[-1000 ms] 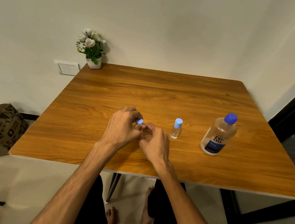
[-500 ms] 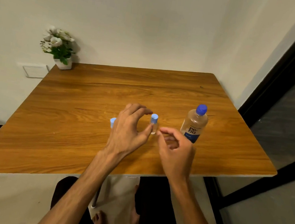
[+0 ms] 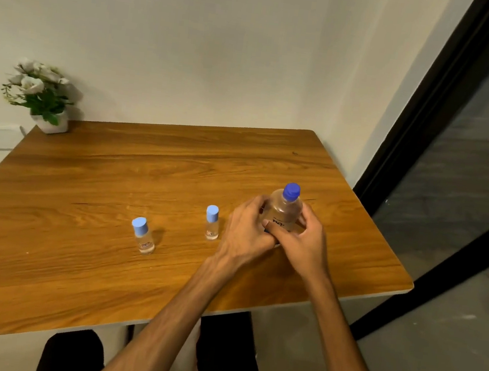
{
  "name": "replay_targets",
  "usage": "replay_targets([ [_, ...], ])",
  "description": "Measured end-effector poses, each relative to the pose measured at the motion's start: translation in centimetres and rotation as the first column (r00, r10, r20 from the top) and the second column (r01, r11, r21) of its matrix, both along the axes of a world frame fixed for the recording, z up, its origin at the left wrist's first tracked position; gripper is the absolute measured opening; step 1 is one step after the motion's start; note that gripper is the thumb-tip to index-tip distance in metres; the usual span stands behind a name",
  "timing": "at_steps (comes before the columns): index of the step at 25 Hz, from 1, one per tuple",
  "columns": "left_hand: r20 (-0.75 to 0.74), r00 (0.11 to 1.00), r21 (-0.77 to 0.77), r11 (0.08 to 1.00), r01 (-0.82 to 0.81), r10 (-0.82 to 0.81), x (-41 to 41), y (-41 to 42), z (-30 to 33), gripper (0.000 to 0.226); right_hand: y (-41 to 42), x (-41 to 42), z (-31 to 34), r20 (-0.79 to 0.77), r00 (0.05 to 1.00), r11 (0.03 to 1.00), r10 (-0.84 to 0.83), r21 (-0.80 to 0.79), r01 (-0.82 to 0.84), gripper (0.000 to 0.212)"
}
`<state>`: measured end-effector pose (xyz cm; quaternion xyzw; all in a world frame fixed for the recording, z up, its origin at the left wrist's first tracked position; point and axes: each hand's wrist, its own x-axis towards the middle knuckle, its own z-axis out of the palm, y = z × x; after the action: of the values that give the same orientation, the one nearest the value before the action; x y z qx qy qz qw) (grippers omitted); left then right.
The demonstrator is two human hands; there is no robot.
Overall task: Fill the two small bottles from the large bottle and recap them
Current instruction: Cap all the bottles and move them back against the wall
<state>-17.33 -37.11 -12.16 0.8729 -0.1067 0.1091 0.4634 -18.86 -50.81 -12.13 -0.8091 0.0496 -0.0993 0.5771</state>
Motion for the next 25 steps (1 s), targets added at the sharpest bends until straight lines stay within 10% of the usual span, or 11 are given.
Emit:
replay_targets([
  [11,0.104,0.962,-0.041,0.968,-0.249,0.252,10.5,16.3,9.0,0.061,15.8,13.9,10.7,0.102,0.962,0.963,0.252,-0.125,-0.239,0.064],
  [25,-0.033,0.795,-0.061,0.793,-0.606,0.606,25.7,41.1,0.7,0.056,44.6,33.4,4.4,-0.112,0.892,0.812,0.439,-0.375,-0.447,0.064],
])
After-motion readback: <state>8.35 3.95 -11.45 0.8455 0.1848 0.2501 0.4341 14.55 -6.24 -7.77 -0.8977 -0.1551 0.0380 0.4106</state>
